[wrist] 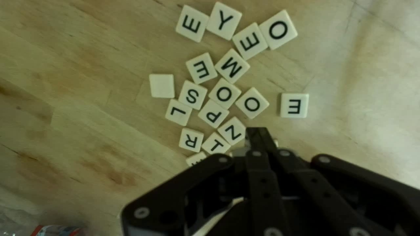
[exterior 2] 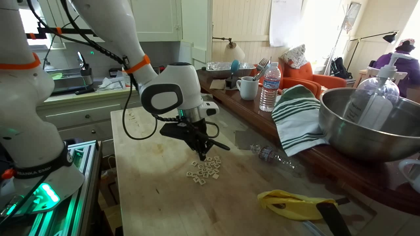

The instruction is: Create the word 'Hum'.

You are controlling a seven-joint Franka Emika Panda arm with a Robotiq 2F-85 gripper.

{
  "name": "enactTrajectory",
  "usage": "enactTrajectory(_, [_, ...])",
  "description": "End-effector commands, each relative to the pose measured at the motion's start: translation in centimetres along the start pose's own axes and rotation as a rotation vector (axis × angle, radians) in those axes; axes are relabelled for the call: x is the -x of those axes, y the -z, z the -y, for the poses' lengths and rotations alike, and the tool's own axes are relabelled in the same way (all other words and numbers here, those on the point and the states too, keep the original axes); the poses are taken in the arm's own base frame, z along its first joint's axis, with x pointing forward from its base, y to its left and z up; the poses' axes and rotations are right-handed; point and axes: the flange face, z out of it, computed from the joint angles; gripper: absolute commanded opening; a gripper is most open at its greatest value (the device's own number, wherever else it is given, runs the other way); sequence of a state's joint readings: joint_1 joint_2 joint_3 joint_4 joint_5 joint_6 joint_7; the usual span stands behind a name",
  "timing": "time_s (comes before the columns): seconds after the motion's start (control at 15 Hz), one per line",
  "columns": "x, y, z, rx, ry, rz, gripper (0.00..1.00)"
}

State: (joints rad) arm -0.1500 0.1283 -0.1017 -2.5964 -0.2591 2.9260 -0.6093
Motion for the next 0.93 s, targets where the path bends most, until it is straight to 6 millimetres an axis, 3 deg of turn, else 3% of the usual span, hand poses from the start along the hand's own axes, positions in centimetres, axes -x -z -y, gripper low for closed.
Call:
enactTrajectory(0.0, [-0.4, -1.3, 0.2, -0.016, 0.028, -0.018, 0.0])
enactTrajectory(0.87, [-2.4, -2.8, 0.5, -0.055, 0.107, -0.006, 0.0])
